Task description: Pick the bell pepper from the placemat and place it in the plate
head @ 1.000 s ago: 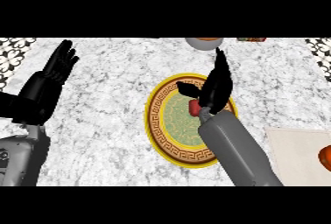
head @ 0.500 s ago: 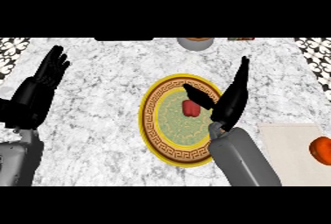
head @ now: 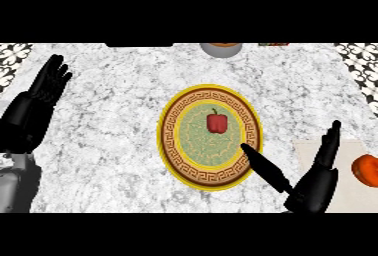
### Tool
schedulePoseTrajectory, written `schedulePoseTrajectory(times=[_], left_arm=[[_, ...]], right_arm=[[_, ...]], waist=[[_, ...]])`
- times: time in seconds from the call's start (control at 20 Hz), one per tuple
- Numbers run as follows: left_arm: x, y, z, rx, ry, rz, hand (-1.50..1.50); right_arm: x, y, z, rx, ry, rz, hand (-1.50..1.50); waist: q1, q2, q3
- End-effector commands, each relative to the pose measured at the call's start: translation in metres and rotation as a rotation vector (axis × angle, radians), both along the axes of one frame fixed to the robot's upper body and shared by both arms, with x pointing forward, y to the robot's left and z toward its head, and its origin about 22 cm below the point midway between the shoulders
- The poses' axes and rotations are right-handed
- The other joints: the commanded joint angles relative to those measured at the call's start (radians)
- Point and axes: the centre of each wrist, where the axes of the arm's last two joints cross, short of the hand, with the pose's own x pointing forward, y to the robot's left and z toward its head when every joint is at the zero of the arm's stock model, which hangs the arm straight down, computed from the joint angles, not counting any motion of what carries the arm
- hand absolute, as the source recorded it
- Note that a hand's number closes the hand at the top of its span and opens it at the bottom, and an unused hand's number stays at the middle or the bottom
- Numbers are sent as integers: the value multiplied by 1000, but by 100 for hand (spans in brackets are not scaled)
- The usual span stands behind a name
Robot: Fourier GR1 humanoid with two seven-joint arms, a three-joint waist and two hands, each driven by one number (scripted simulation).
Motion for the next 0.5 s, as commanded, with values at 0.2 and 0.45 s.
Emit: schedulePoseTrajectory(times=[0.2, 0.45], left_arm=[[-5, -18, -3, -13, -5, 0, 0], [3, 3, 4, 9, 0, 1, 0]], right_arm=[[-80, -42, 13, -20, 37, 2, -150], [-118, -49, 1, -25, 37, 0, -150]], waist=[[6, 1, 0], [1, 1, 1]])
